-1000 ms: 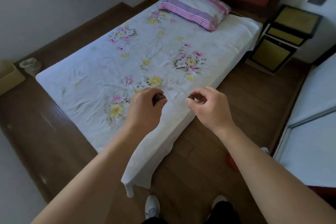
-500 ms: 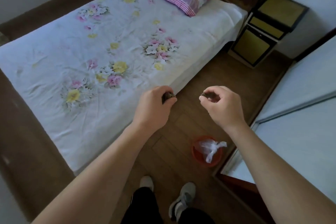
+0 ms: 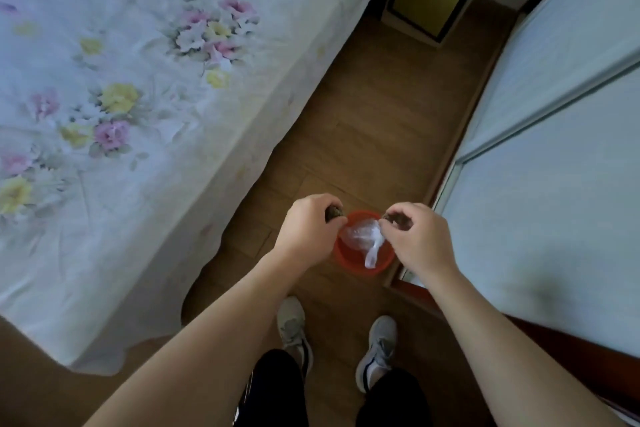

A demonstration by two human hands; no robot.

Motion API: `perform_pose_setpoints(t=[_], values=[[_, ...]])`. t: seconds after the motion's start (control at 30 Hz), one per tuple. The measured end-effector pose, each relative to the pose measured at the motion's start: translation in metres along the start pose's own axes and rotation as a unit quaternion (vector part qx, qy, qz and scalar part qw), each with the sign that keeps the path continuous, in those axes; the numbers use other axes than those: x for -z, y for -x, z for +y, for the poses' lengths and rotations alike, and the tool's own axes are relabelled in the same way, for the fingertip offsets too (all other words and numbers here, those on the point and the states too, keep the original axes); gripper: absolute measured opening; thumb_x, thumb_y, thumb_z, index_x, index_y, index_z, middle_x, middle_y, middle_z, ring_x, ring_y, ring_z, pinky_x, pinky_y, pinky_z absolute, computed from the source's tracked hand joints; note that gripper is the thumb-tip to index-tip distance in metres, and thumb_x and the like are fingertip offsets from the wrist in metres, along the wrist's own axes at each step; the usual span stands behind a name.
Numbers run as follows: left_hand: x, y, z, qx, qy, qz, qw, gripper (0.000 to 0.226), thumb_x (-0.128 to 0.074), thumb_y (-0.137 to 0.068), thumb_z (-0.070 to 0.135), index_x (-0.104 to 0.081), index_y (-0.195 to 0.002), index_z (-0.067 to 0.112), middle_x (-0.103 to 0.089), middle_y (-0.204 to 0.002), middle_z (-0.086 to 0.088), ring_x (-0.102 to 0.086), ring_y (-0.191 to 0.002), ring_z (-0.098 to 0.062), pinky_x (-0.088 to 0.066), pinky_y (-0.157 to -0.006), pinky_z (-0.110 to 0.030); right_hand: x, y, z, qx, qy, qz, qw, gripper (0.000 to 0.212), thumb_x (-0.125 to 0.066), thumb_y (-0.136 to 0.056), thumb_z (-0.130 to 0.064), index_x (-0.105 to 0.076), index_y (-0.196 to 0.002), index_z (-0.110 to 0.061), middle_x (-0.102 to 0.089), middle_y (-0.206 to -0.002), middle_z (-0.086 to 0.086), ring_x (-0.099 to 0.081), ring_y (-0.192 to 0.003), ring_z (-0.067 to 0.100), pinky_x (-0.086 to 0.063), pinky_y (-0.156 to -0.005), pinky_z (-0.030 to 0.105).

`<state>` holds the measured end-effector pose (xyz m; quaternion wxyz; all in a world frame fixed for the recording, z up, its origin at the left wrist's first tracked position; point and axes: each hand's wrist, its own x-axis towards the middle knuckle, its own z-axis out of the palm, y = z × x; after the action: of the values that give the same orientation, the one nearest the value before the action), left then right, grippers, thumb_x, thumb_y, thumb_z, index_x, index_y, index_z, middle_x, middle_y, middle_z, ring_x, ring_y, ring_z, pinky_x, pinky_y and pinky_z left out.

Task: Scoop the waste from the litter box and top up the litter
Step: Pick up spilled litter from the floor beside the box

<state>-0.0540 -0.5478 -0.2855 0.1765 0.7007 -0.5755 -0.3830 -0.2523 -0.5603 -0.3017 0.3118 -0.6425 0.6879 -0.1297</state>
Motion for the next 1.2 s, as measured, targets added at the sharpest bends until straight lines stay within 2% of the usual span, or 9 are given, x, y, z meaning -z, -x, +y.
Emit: perform_pose_setpoints(t=[0.33,0.5,0.6,0.7,0.77,0.87,0.97,1.1,1.2], values=[[-0.227,-0.086,-0.095,0.069,0.018,-0.078,0.994,0.005,-0.065,-0.087,0.024,-0.068,-0.091,0.026,-0.066,-0.081,0.010,-0.061,-0.073,-0.002,-0.050,-0.059,-0.020,-0.149,-0.059,0.191,-0.114,-0.011,-0.025,0.993,0.020,-0.066,-0.086,-0.038,-0.073,-0.101,-0.027,-0.069,-0.094,-0.009,-0.062,-0.084,0.007,-0.056,-0.070,0.030],[-0.312,-0.143,-0.141,0.081,0.007,-0.095,0.992,0.009,-0.061,-0.086,0.016,-0.067,-0.089,0.021,-0.067,-0.079,0.005,-0.063,-0.070,-0.007,-0.057,-0.063,-0.028,-0.214,-0.098,0.249,-0.150,-0.026,0.021,0.988,0.008,-0.066,-0.087,-0.025,-0.072,-0.091,-0.023,-0.067,-0.083,-0.008,-0.057,-0.071,0.001,-0.039,-0.057,0.014],[-0.345,-0.166,-0.163,0.084,0.011,-0.102,0.991,0.014,-0.058,-0.085,0.009,-0.067,-0.089,0.018,-0.068,-0.079,0.004,-0.063,-0.071,-0.011,-0.058,-0.064,-0.031,-0.244,-0.114,0.272,-0.159,-0.019,0.030,0.987,0.016,-0.064,-0.089,-0.021,-0.072,-0.103,-0.023,-0.067,-0.094,-0.008,-0.055,-0.076,0.000,-0.037,-0.060,0.010],[-0.366,-0.176,-0.185,0.081,0.030,-0.123,0.989,0.031,-0.059,-0.081,0.006,-0.066,-0.109,0.019,-0.067,-0.095,0.007,-0.062,-0.085,-0.010,-0.054,-0.073,-0.026,-0.263,-0.120,0.286,-0.184,-0.029,0.019,0.982,0.025,-0.060,-0.091,-0.018,-0.068,-0.114,-0.024,-0.067,-0.113,-0.003,-0.063,-0.098,0.013,-0.053,-0.080,0.028],[-0.374,-0.178,-0.195,0.083,0.036,-0.136,0.987,0.046,-0.061,-0.079,0.005,-0.062,-0.122,0.022,-0.067,-0.113,0.004,-0.062,-0.101,-0.014,-0.054,-0.083,-0.028,-0.271,-0.120,0.290,-0.202,-0.032,0.010,0.979,0.037,-0.061,-0.090,-0.018,-0.063,-0.125,-0.027,-0.063,-0.127,-0.002,-0.060,-0.114,0.017,-0.052,-0.093,0.036],[-0.375,-0.174,-0.200,0.081,0.049,-0.160,0.983,0.063,-0.059,-0.078,-0.001,-0.052,-0.136,0.023,-0.058,-0.134,0.000,-0.057,-0.119,-0.019,-0.052,-0.096,-0.034,-0.274,-0.116,0.289,-0.196,-0.033,-0.005,0.980,0.043,-0.063,-0.089,-0.018,-0.059,-0.131,-0.027,-0.061,-0.132,-0.001,-0.058,-0.119,0.019,-0.048,-0.091,0.029],[-0.366,-0.165,-0.197,0.078,0.041,-0.163,0.983,0.066,-0.058,-0.079,-0.001,-0.048,-0.140,0.022,-0.058,-0.134,-0.003,-0.059,-0.116,-0.020,-0.053,-0.092,-0.032,-0.268,-0.109,0.280,-0.193,-0.027,-0.026,0.981,0.045,-0.064,-0.089,-0.019,-0.056,-0.133,-0.025,-0.061,-0.132,0.000,-0.059,-0.118,0.019,-0.046,-0.087,0.027],[-0.343,-0.144,-0.185,0.067,0.022,-0.153,0.986,0.054,-0.059,-0.086,0.014,-0.048,-0.139,0.020,-0.054,-0.139,-0.003,-0.055,-0.121,-0.020,-0.045,-0.092,-0.024,-0.250,-0.098,0.257,-0.191,-0.017,-0.060,0.980,0.047,-0.061,-0.092,-0.021,-0.052,-0.138,-0.022,-0.059,-0.134,0.002,-0.059,-0.114,0.018,-0.038,-0.081,0.022],[-0.322,-0.126,-0.177,0.082,-0.017,-0.162,0.983,0.060,-0.055,-0.090,0.034,-0.038,-0.146,0.022,-0.040,-0.151,-0.001,-0.041,-0.136,-0.020,-0.041,-0.107,-0.035,-0.232,-0.088,0.233,-0.148,0.022,-0.083,0.985,0.043,-0.059,-0.094,-0.023,-0.053,-0.136,-0.017,-0.061,-0.127,0.005,-0.059,-0.106,0.017,-0.038,-0.076,0.022]])
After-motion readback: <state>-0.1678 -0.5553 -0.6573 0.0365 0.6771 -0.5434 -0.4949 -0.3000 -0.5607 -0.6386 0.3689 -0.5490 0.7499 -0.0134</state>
